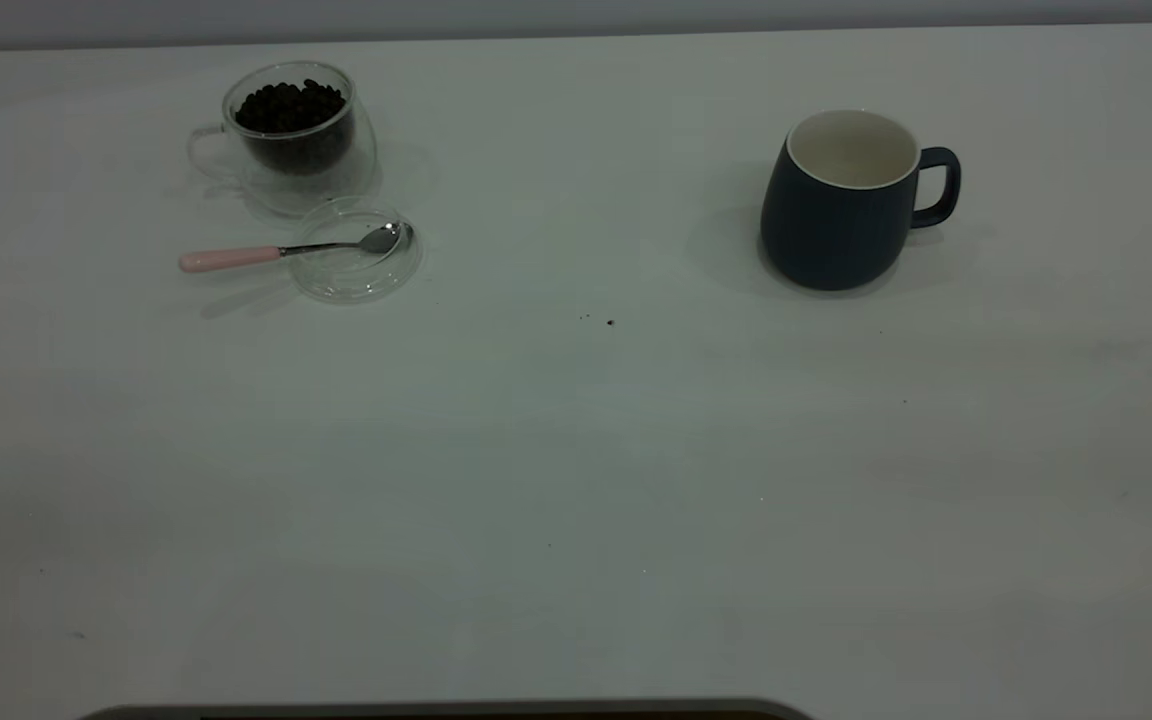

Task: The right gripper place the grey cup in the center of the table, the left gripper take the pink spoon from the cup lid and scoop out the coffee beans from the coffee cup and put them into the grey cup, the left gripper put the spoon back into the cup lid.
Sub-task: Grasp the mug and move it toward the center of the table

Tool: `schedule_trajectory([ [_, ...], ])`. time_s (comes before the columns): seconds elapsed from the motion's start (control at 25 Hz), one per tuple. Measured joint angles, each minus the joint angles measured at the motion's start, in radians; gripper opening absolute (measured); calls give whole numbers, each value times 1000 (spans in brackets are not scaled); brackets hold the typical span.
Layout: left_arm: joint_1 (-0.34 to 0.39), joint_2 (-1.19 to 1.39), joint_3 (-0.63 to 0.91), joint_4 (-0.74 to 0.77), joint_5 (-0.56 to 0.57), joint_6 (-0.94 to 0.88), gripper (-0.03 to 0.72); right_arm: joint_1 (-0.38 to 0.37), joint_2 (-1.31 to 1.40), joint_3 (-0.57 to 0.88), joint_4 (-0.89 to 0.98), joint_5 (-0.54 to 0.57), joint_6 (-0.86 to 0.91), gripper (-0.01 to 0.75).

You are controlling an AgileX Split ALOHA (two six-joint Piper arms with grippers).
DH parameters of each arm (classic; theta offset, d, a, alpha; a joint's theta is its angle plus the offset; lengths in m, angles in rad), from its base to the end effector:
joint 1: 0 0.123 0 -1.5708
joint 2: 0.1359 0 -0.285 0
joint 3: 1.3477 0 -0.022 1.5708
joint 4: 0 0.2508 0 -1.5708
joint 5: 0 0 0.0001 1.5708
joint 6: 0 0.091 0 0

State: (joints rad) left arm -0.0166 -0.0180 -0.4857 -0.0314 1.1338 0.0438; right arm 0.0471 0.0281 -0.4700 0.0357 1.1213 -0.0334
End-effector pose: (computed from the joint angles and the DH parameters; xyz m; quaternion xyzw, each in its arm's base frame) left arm -0.0092 -0.0024 0.2675 0.0275 0.8703 -0.0090 0.4917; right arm -0.0005 0.0029 0.2643 -0.0362 0.8818 0.0211 0.4698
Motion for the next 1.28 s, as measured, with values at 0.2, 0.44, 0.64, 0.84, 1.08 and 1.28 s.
schedule_trajectory([
  [0.2,0,0,0,0,0,0,573,0,0,0,0,0,0,238],
  [0.44,0,0,0,0,0,0,573,0,0,0,0,0,0,238],
  [0.64,0,0,0,0,0,0,573,0,0,0,0,0,0,238],
  [0.84,0,0,0,0,0,-1,573,0,0,0,0,0,0,238],
  [1.08,0,0,0,0,0,-1,573,0,0,0,0,0,0,238],
  [1.28,0,0,0,0,0,-1,573,0,0,0,68,-1,0,238],
])
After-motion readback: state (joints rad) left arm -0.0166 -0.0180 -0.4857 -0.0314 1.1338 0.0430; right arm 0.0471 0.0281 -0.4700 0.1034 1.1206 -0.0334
